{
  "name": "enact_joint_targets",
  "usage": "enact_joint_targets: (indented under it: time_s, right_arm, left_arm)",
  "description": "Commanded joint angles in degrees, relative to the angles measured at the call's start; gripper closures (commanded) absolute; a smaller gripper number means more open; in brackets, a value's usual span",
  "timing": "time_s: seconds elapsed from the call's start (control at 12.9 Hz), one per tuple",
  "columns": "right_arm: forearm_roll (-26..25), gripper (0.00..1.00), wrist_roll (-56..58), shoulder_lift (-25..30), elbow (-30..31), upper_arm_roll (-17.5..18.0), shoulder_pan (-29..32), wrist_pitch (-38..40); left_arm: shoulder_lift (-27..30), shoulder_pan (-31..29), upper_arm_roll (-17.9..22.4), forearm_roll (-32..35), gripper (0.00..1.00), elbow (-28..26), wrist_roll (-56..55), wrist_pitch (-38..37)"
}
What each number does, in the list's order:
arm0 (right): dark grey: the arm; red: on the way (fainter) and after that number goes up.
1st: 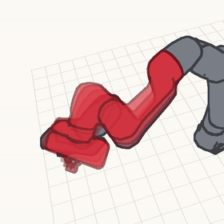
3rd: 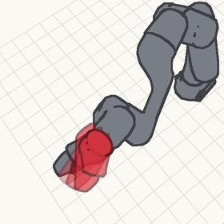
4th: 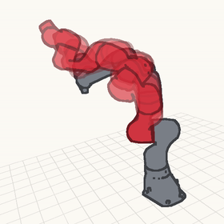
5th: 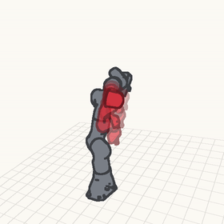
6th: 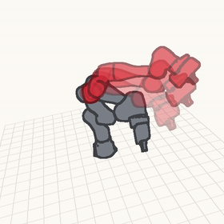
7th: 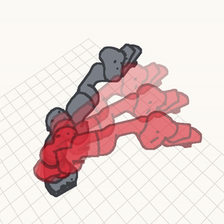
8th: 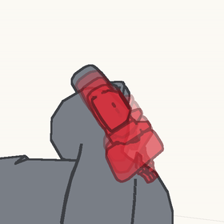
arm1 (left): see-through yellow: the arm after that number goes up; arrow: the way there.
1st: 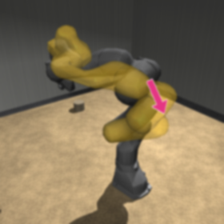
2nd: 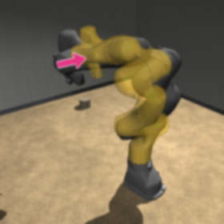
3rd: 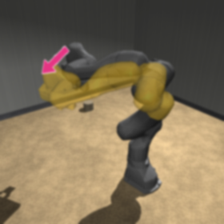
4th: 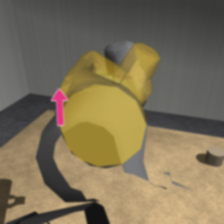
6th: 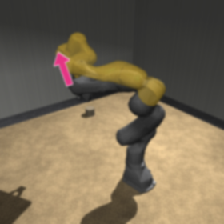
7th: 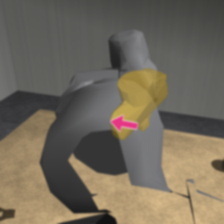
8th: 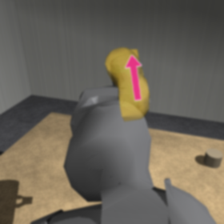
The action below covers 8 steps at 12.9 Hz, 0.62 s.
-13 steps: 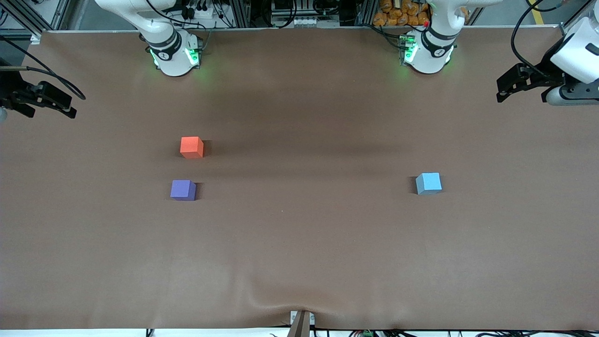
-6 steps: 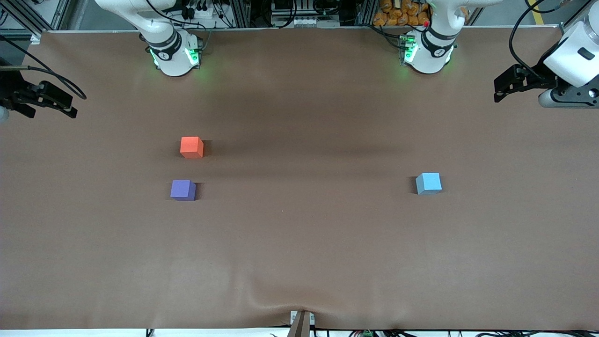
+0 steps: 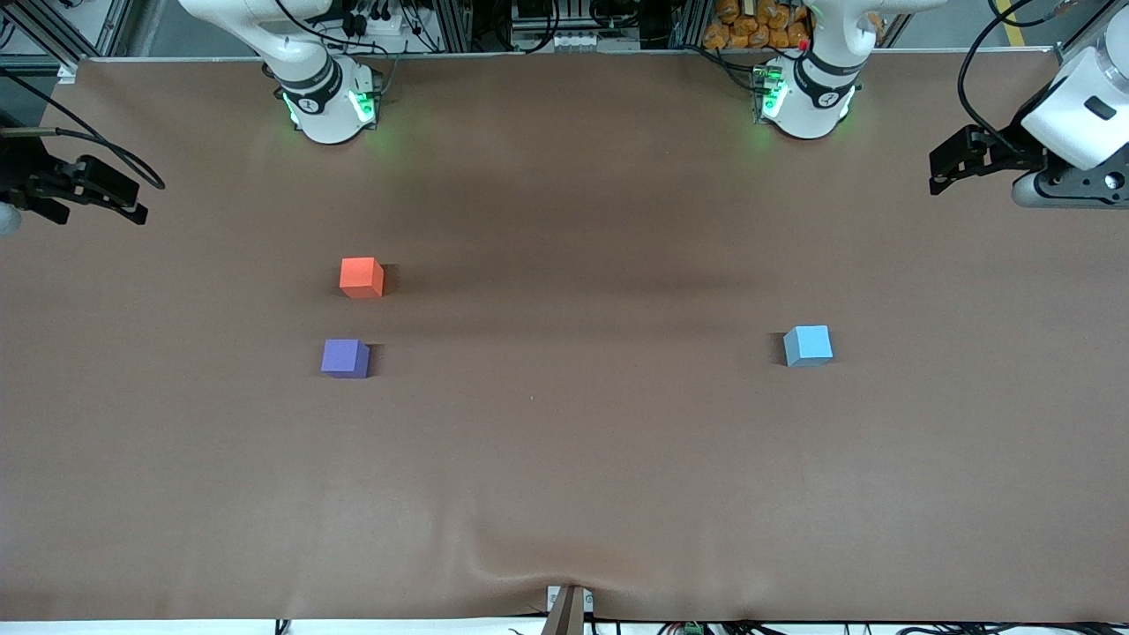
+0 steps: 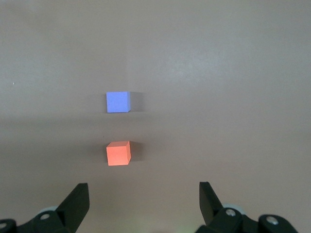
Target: Place blue block between orange and purple blocks
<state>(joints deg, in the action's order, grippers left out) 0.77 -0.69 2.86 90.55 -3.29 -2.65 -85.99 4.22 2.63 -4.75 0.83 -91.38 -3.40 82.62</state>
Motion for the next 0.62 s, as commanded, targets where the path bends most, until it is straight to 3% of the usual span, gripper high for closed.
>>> enact_joint_targets:
  time_s: [0.0, 0.54]
  right_arm:
    - [-0.1, 0.00, 0.6, -0.6, -1.1, 0.0, 0.3, 0.5]
    - [-0.1, 0.00, 0.6, -0.4, -1.2, -0.1, 0.0, 1.5]
  left_arm:
    - [-0.1, 0.1, -0.3, 1.1, 0.00, 0.3, 0.6, -0.2]
    - [0.5, -0.7, 0.1, 1.2, 0.00, 1.1, 0.0, 0.1]
